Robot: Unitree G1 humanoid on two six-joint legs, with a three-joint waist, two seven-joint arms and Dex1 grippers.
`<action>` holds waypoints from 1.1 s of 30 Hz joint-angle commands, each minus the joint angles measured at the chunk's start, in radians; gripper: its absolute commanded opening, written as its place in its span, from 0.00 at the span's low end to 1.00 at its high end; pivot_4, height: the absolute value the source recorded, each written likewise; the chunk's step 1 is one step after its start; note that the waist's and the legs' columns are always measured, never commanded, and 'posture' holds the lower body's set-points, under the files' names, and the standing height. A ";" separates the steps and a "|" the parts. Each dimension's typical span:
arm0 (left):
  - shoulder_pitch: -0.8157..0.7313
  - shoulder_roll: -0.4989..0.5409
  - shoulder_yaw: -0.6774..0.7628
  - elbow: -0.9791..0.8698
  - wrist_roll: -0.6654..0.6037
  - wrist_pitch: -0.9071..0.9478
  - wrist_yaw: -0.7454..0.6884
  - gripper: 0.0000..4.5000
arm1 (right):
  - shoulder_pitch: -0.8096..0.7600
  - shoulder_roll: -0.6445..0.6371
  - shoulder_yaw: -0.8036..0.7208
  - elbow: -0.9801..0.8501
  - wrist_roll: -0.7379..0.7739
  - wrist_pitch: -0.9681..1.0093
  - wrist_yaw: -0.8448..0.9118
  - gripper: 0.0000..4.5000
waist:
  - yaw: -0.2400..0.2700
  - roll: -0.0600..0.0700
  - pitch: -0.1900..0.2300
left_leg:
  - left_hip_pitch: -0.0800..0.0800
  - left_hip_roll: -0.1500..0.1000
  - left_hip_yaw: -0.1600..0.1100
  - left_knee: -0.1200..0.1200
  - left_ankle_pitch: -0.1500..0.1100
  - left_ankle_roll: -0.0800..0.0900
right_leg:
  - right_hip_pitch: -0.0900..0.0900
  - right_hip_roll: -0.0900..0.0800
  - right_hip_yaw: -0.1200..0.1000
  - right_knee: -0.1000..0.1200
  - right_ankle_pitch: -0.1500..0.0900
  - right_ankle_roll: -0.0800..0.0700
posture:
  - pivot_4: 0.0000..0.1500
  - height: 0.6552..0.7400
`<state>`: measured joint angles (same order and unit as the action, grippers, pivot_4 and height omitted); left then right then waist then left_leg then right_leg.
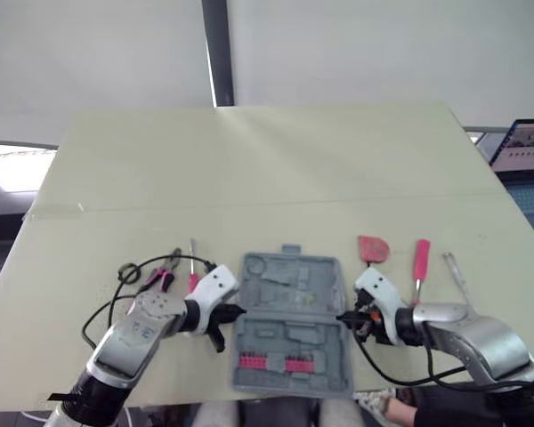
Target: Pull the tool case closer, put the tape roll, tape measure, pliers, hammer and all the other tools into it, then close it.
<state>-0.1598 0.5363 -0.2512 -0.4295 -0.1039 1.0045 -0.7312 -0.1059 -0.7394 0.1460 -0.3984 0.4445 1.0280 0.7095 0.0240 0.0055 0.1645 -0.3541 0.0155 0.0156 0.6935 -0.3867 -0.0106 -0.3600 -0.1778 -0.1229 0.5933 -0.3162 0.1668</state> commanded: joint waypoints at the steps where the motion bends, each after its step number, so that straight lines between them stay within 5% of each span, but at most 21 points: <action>1: 0.031 0.001 -0.037 -0.058 -0.045 0.024 -0.001 0.01 | 0.009 -0.004 -0.017 -0.068 0.049 0.000 0.036 0.01 | 0.000 0.000 0.000 | 0.000 0.000 0.000 0.000 0.000 0.000 | 0.000 0.000 0.000 0.000 0.000 0.000 | 1.00 0.97; 33: 0.093 0.011 -0.068 -0.173 -0.149 0.127 0.059 0.01 | 0.087 -0.012 -0.054 -0.144 0.077 0.056 0.020 0.01 | 0.002 0.000 0.000 | 0.000 0.000 0.000 0.000 0.000 0.000 | 0.001 0.000 0.000 -0.001 0.000 0.000 | 1.00 0.97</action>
<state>-0.0859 0.5563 -0.2742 -0.5516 -0.2003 1.1214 -0.6567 -0.0208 -0.7600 0.0979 -0.4786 0.4758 1.0932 0.7087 0.0264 0.0055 0.1645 -0.3542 0.0155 0.0155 0.6936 -0.3867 -0.0106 -0.3595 -0.1779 -0.1225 0.5922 -0.3162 0.1668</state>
